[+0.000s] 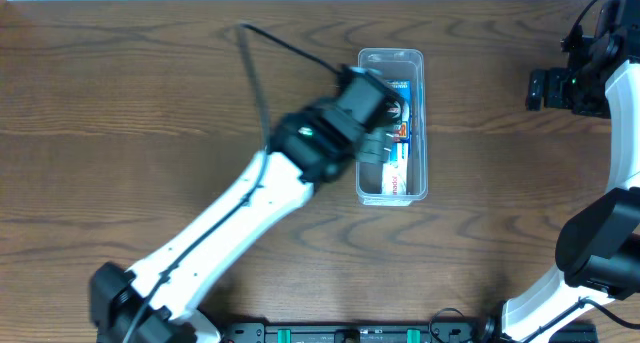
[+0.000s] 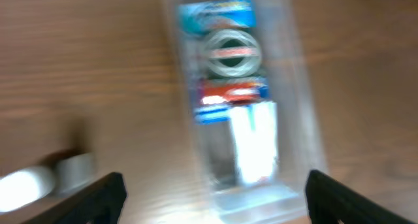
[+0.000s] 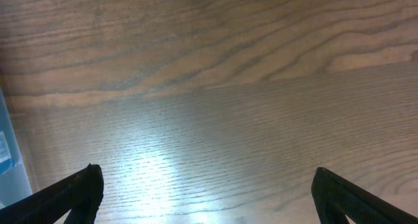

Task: Pack container
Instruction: 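Lower the Panadol box into the container and open the left gripper, then move the left gripper to the white-capped bottle and grasp it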

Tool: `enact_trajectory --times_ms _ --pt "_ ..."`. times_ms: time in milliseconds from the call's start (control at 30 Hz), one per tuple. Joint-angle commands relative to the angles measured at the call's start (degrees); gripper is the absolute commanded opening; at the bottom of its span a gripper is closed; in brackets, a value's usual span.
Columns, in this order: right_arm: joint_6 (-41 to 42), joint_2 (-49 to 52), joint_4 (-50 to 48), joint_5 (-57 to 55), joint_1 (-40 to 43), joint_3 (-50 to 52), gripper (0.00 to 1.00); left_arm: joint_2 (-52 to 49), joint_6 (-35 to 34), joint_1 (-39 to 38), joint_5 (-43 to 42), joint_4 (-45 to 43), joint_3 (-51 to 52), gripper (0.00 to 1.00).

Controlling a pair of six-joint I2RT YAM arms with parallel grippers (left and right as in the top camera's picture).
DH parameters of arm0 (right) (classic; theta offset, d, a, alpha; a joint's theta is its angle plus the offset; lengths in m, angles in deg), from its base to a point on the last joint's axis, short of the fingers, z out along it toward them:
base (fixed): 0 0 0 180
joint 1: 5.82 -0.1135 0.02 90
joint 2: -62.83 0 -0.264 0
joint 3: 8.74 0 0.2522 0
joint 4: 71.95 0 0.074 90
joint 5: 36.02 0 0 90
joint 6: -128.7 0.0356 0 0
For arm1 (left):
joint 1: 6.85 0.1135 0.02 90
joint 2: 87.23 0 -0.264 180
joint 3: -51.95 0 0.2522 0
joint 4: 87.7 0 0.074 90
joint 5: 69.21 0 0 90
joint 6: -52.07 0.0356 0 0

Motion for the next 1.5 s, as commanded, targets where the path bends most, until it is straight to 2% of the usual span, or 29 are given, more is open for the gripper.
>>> enact_trajectory --times_ms 0,167,300,433,600,1233,1467 --pt "-0.61 0.39 -0.13 0.22 0.42 0.00 0.99 0.37 1.79 5.35 5.73 4.22 -0.37 0.91" --pt "-0.61 0.39 -0.13 0.20 0.42 0.00 0.99 -0.70 10.51 13.00 2.43 8.85 0.07 0.91" --pt "-0.61 0.39 -0.13 0.20 0.42 0.00 0.99 -1.38 16.61 18.58 -4.46 9.62 0.09 0.91" --pt "-0.61 0.39 -0.13 0.22 0.42 0.00 0.99 -1.42 19.28 23.17 -5.75 9.81 0.17 0.91" --pt "-0.61 0.39 -0.13 0.22 0.42 0.00 0.99 -1.64 23.12 24.57 -8.74 10.03 1.62 0.91" --pt "-0.61 0.39 -0.13 0.22 0.42 0.00 0.99 -14.25 20.22 24.39 -8.72 10.67 3.04 0.92" --pt "-0.61 0.39 -0.13 0.22 0.42 0.00 0.99 -15.63 18.60 24.39 -8.76 11.67 3.21 0.93"
